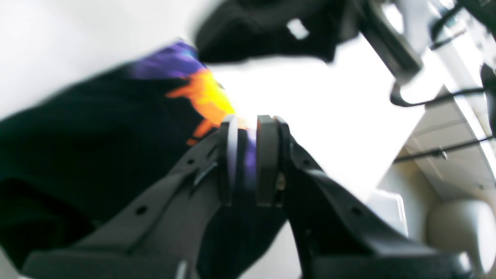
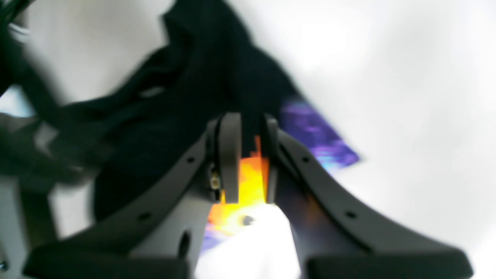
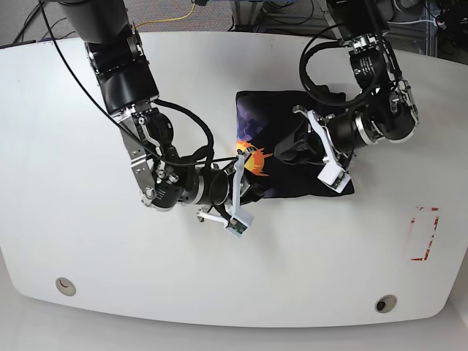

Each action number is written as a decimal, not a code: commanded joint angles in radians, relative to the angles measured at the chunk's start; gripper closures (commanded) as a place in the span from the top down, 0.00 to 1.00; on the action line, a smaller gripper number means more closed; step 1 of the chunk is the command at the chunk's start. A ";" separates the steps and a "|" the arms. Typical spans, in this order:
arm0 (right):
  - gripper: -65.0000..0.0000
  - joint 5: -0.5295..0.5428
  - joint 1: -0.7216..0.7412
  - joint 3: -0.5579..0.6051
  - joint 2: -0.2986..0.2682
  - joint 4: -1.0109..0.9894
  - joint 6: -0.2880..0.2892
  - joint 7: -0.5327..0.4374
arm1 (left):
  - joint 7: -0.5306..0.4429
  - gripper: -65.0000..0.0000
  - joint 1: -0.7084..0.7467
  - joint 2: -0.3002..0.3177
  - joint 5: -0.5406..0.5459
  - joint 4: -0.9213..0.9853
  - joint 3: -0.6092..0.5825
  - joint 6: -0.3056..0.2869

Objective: Layout the t-shirt on the table in an organized manner, then fold the t-shirt properly
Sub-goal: 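Hold the bundle with both grippers and rotate it on the table, then release the right gripper and drag the bundle with the left gripper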

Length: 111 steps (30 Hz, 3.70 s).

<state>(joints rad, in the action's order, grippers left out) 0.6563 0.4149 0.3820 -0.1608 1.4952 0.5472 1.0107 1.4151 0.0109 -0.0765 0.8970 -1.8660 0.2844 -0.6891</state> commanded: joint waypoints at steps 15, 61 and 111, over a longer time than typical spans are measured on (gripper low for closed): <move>0.14 -0.211 0.012 -0.007 0.051 -0.167 0.151 -0.241 | -0.075 0.12 0.025 0.163 -0.031 0.297 -0.027 -0.001; 0.14 -0.295 -0.431 -0.185 -0.052 0.465 0.096 -0.165 | -0.380 0.11 -0.176 0.390 -0.048 0.483 -0.277 0.003; 0.14 -0.306 -0.563 -0.180 -0.122 0.170 0.098 -0.487 | -0.380 0.11 -0.151 0.323 -0.210 0.543 -0.282 -0.001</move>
<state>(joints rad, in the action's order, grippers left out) 0.3401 -0.1574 0.2066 -0.2783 1.6127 0.6403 0.5278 1.0267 -0.1303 0.2272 0.6868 -1.2812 -0.0029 -0.6941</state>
